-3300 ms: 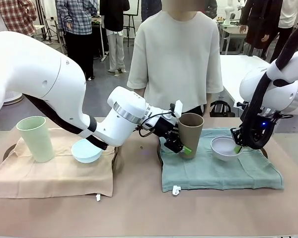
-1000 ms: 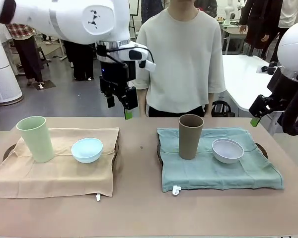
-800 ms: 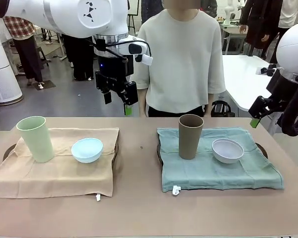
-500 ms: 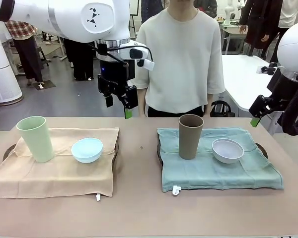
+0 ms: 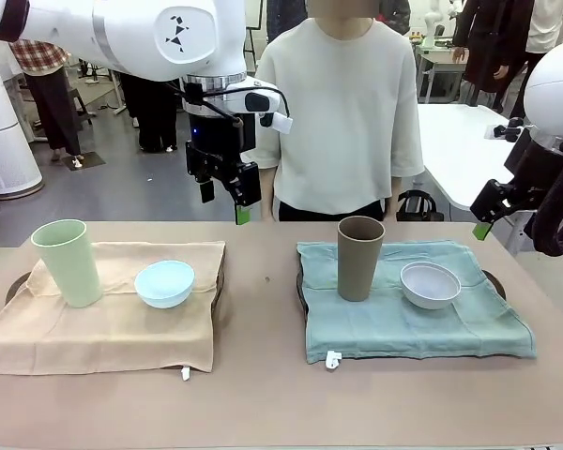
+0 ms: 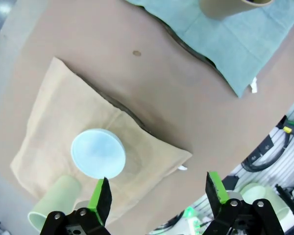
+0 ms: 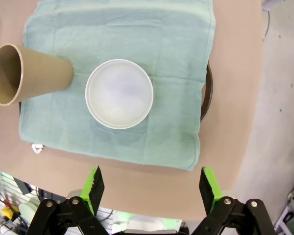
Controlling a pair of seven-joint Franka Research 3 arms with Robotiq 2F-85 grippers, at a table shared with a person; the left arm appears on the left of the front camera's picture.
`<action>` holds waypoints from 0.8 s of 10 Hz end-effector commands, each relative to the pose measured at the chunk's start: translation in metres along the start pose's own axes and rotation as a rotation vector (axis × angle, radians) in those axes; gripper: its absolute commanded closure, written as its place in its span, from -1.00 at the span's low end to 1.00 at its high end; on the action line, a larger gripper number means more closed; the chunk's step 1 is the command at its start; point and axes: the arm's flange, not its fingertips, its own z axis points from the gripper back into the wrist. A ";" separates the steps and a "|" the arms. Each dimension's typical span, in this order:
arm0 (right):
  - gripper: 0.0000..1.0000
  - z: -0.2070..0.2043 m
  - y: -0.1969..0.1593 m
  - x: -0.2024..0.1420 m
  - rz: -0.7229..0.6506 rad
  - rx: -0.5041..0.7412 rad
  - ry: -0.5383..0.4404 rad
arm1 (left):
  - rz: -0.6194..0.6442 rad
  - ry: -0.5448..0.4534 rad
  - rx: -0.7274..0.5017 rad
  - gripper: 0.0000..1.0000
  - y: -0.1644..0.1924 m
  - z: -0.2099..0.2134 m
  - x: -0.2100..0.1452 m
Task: Set up a tray with a mat and arrange the tableware.
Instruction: Place the Picnic Bowl and Reusable plastic cup back onto the Handle tray in front of the human's position.
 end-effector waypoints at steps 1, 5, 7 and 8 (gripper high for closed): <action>-1.00 0.000 0.001 -0.001 0.001 -0.001 -0.001 | -0.013 -0.004 -0.007 -1.00 0.001 0.002 -0.001; -1.00 0.004 0.000 -0.010 -0.008 0.004 -0.001 | 0.074 -0.004 -0.093 -1.00 0.041 -0.003 -0.069; -1.00 0.009 0.002 -0.046 -0.058 -0.022 0.082 | 0.164 -0.062 -0.117 -1.00 0.063 0.005 -0.136; -1.00 0.012 0.002 -0.069 -0.042 0.013 0.125 | 0.188 -0.074 -0.089 -1.00 0.069 0.008 -0.165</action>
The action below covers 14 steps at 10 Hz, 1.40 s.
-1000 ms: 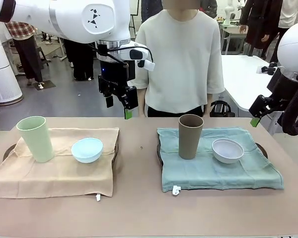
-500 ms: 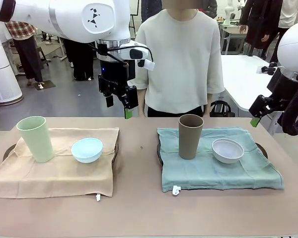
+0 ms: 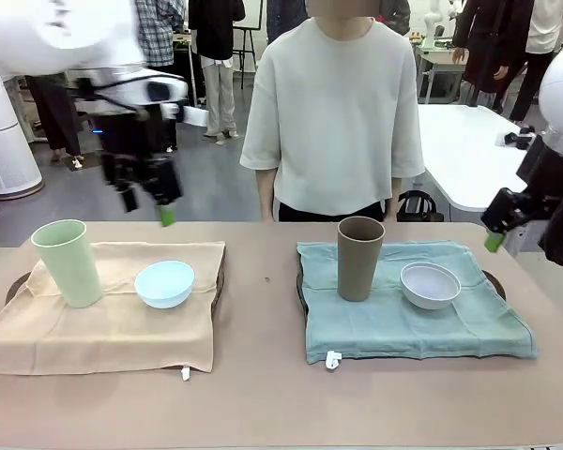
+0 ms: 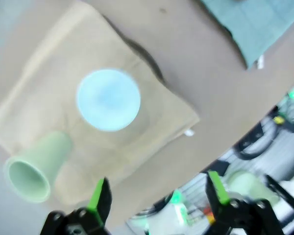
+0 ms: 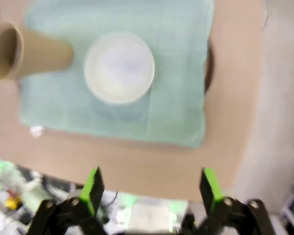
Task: Set up a tray with a mat and arrange the tableware.
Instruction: Place the Picnic Bowl and Reusable plastic cup back onto the Handle tray in front of the human's position.
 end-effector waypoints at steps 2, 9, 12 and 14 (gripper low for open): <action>-1.00 -0.003 0.000 -0.085 -0.002 0.015 0.087 | 0.062 -0.102 0.026 -1.00 0.031 0.012 -0.090; -1.00 0.031 -0.072 -0.042 -0.275 0.416 -0.010 | 0.480 -0.424 -0.616 -1.00 0.155 0.020 -0.191; -1.00 0.042 -0.142 -0.021 -0.401 0.606 0.001 | 0.577 -0.584 -0.821 -1.00 0.216 0.007 -0.227; -1.00 0.046 -0.199 -0.022 -0.512 0.715 -0.022 | 0.664 -0.667 -0.870 -1.00 0.243 0.010 -0.266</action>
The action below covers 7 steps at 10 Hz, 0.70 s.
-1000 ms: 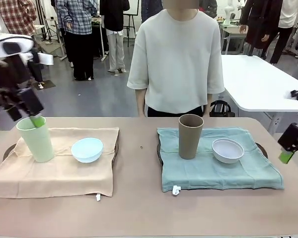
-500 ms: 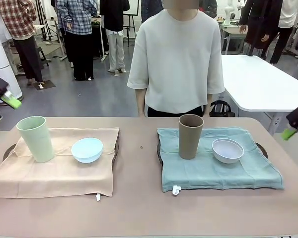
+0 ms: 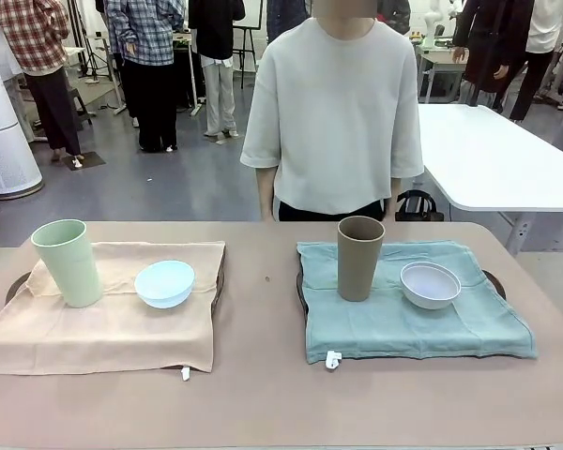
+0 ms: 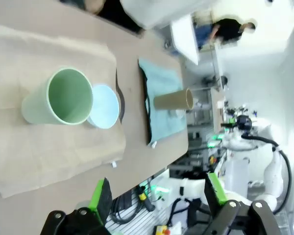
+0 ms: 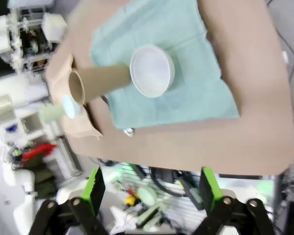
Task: Set up a tray with a mat and arrange the tableware.
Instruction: Place the Picnic Bowl and Reusable plastic cup back onto the Handle tray in front of the human's position.
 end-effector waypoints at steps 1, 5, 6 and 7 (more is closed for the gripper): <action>-1.00 0.032 -0.029 0.025 -0.074 0.114 -0.011 | 0.023 -0.049 -0.038 -1.00 0.014 0.020 0.000; -1.00 0.038 -0.039 0.017 -0.084 0.095 -0.040 | 0.046 -0.056 -0.015 -1.00 0.018 0.027 -0.004; -1.00 0.038 -0.039 0.017 -0.084 0.095 -0.040 | 0.046 -0.056 -0.015 -1.00 0.018 0.027 -0.004; -1.00 0.047 -0.048 0.023 -0.072 0.105 -0.065 | 0.045 -0.051 0.014 -1.00 0.017 0.026 -0.005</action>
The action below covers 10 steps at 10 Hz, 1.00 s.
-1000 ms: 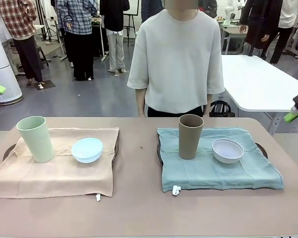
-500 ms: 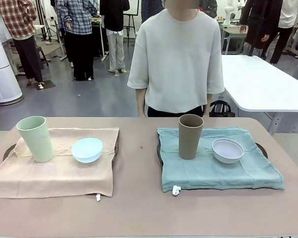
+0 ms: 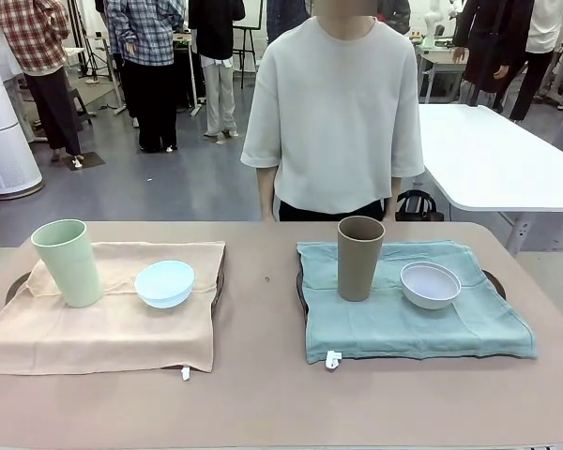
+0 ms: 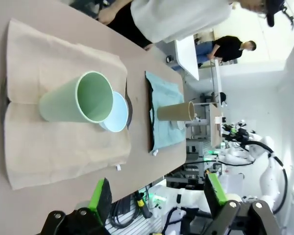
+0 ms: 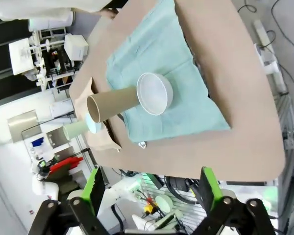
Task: Set up a tray with a mat and arrange the tableware.
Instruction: Place the Picnic Bowl and Reusable plastic cup back onto the Handle tray in front of the human's position.
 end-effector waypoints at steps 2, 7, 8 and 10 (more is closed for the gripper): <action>-1.00 0.015 -0.029 0.019 -0.176 0.414 0.291 | 0.130 0.093 -0.277 -1.00 0.013 0.017 0.022; -1.00 0.014 -0.079 0.026 -0.449 0.420 0.348 | 0.274 0.194 -0.454 -1.00 0.052 0.044 0.044; -1.00 0.018 -0.084 0.021 -0.449 0.402 0.331 | 0.283 0.171 -0.432 -1.00 0.056 0.049 0.044; -1.00 0.007 -0.094 0.025 -0.444 0.428 0.352 | 0.259 0.194 -0.450 -1.00 0.062 0.039 0.037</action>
